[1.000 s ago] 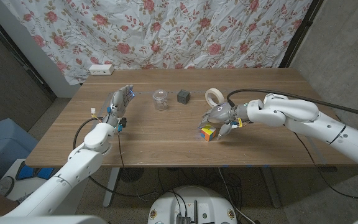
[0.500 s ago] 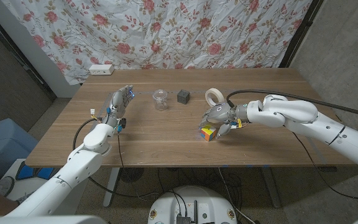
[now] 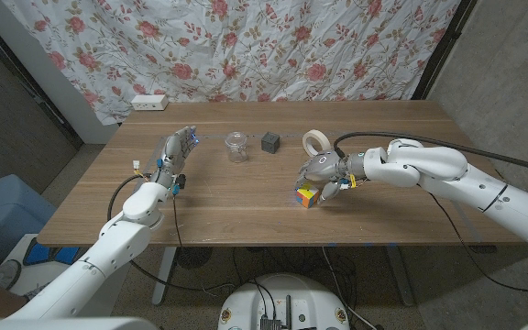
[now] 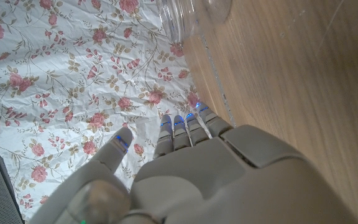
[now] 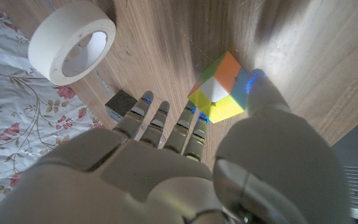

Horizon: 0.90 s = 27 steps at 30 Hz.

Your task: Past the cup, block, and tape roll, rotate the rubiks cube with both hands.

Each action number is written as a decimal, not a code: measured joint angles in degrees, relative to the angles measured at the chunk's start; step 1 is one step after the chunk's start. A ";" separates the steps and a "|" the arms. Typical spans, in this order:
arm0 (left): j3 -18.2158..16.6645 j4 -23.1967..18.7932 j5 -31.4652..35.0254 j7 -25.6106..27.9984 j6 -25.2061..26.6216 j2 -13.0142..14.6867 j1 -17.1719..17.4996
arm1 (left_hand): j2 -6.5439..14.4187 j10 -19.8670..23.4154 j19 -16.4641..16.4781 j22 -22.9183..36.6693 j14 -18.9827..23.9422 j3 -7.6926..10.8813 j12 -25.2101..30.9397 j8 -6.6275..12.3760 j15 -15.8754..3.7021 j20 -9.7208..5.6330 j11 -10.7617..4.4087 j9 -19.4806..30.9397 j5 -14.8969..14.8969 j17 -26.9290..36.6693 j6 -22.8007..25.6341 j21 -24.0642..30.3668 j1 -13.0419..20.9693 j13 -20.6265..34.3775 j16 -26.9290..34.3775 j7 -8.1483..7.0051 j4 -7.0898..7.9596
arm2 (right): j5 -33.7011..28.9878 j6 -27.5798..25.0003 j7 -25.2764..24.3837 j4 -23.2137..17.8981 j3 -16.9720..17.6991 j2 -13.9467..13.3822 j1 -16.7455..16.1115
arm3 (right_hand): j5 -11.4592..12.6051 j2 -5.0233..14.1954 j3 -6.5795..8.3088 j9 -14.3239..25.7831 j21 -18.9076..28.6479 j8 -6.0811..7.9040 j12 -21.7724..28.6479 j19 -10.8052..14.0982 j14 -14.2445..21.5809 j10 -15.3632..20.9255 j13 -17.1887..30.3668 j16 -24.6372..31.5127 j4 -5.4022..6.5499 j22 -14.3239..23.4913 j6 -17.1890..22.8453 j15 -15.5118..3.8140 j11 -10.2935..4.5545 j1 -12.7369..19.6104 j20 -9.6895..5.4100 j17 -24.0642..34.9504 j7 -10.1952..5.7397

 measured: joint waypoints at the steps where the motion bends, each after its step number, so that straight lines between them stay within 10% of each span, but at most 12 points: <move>1: 0.00 0.01 -0.02 -0.03 0.00 0.00 0.00 | 0.00 0.00 0.00 0.00 0.00 0.00 0.00 0.00 0.00 0.00 0.00 0.00 0.00 0.00 0.00 0.00 0.00 0.00 0.00 0.00 0.00 | 0.04 0.07 0.00 0.05 -0.02 0.03 0.06 | 0.00 0.01 0.00 0.00 0.00 0.29 0.00 0.00 0.12 0.45 0.00 0.00 0.00 0.00 0.69 0.13 -0.11 0.01 0.00 0.00 -0.09; 27: 0.40 0.63 -0.34 -0.38 0.45 -0.09 -0.60 | 0.00 0.00 -0.01 0.00 -0.01 0.24 0.00 -0.23 0.00 0.01 0.00 0.00 0.00 0.00 -0.01 0.00 0.00 0.00 0.00 0.00 0.24 | 0.60 1.79 -1.80 1.91 -0.40 0.66 1.27 | -0.40 1.05 -0.49 1.06 0.00 5.21 1.06 2.77 5.43 9.82 1.08 2.50 0.13 0.01 8.97 -0.09 -0.19 1.81 -1.53 0.53 -0.16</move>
